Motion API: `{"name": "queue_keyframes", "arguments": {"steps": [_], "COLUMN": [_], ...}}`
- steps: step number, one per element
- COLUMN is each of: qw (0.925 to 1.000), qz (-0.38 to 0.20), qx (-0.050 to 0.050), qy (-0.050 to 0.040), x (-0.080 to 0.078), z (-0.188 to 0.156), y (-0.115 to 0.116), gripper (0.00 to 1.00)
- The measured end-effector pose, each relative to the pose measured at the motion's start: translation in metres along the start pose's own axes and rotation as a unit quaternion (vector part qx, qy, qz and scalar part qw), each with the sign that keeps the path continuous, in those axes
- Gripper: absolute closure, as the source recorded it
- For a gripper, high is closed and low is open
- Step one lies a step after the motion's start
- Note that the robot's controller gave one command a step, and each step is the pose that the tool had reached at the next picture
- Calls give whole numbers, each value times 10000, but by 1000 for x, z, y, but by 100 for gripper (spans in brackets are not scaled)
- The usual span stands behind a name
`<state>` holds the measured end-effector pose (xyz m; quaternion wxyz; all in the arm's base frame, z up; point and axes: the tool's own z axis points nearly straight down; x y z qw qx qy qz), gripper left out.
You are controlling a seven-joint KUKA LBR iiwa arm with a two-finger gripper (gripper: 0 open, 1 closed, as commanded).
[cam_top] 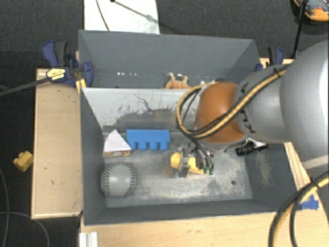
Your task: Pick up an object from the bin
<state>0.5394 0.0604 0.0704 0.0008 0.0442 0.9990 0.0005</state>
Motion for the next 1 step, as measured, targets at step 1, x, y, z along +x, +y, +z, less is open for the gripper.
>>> {"name": "queue_keyframes", "arguments": {"steps": [1], "qw": [9997], "qz": [-242], "qx": [-4], "qy": [-35], "x": [1], "z": [-170], "y": [8], "gripper": [100]}}
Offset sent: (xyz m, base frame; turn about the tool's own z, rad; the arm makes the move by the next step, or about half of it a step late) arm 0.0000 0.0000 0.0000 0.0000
